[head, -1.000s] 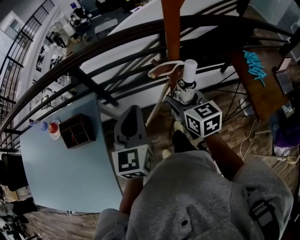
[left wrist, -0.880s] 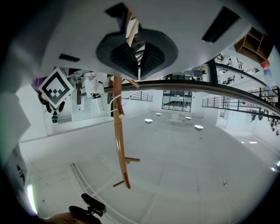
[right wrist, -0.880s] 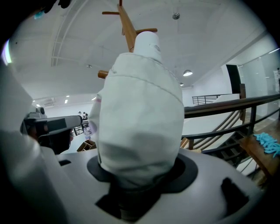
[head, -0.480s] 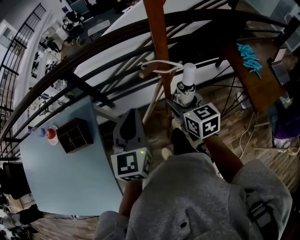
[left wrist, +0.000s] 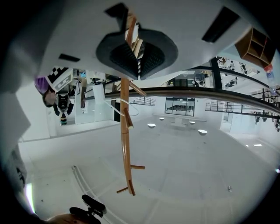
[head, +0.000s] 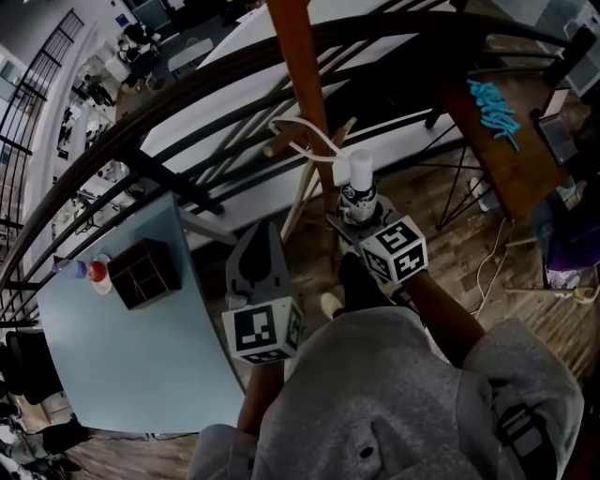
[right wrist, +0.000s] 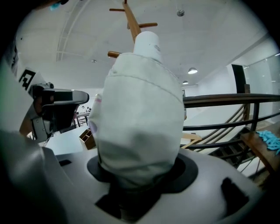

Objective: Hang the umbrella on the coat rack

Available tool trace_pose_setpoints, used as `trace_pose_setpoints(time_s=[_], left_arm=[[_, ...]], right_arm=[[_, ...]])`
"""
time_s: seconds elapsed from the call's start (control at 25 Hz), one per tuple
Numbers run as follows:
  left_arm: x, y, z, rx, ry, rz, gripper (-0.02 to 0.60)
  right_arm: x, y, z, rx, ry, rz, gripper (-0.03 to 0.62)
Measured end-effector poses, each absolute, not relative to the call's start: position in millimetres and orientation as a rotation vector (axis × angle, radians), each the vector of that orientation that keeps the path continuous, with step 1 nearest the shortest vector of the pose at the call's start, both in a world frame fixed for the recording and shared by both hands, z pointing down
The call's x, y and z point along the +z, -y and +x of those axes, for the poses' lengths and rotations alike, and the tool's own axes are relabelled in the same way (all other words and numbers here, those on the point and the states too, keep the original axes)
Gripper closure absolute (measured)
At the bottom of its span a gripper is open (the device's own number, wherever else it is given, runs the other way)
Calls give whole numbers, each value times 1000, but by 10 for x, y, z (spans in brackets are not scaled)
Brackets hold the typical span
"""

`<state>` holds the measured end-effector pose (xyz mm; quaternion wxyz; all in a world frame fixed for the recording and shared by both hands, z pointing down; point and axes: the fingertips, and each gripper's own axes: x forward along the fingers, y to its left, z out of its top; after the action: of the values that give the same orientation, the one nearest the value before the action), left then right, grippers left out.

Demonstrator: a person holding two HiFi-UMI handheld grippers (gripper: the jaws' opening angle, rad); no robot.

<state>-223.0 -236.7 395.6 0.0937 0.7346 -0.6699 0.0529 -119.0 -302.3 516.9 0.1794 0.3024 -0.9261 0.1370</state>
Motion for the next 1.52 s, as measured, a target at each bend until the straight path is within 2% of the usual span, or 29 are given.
trace_pose_setpoints(time_s=[0.68,1.52], left_arm=[[4115,2423,-2194,205,1976,2161,555],[4250,2459,-2175,217,1975,2132,555]], right_arm=[[5936,2942,-1306,395,2570,707,339],[6173,3194,-1553,350,2640,692,339]])
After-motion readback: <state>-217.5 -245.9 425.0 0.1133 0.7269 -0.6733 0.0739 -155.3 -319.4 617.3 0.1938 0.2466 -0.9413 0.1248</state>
